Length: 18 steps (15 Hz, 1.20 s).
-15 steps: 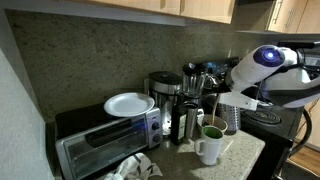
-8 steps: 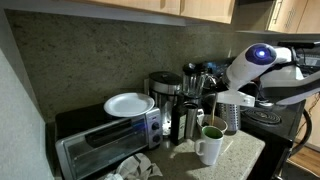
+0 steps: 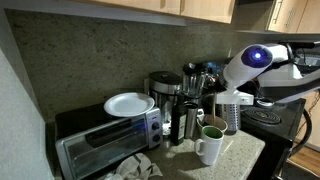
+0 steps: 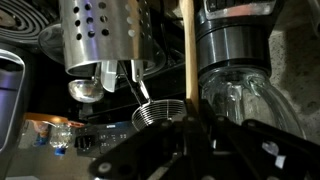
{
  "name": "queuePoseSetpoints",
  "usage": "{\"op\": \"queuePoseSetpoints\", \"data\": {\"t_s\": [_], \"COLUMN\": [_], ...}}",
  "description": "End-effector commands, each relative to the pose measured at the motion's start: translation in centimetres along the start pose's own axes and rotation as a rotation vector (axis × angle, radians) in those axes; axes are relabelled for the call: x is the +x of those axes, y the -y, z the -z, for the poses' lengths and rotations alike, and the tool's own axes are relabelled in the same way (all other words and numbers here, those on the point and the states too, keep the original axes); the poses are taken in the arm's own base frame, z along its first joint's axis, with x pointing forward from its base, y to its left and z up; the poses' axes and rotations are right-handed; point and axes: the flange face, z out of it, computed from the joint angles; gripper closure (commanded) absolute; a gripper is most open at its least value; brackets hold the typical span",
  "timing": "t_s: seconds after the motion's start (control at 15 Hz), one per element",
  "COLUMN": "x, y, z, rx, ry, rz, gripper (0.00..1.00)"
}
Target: Use the wooden cooking stick to stir in the bowl
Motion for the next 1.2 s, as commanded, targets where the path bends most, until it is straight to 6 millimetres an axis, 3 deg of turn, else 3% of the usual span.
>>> {"op": "queuePoseSetpoints", "data": {"t_s": [0.0, 0.27, 0.53, 0.87, 1.13], "x": [-1.5, -1.4, -0.1, -1.4, 0.1], "y": [0.4, 0.9, 1.7, 1.5, 1.4], "z": [0.0, 0.4, 1.3, -0.5, -0.3], "rx": [0.014, 0.049, 0.109, 0.028, -0.078], "ry": [0.038, 0.062, 0.064, 0.158, 0.171], "rz": [-0.067, -0.159, -0.234, -0.083, 0.031], "gripper": [0.92, 0.93, 0.93, 0.94, 0.94]}}
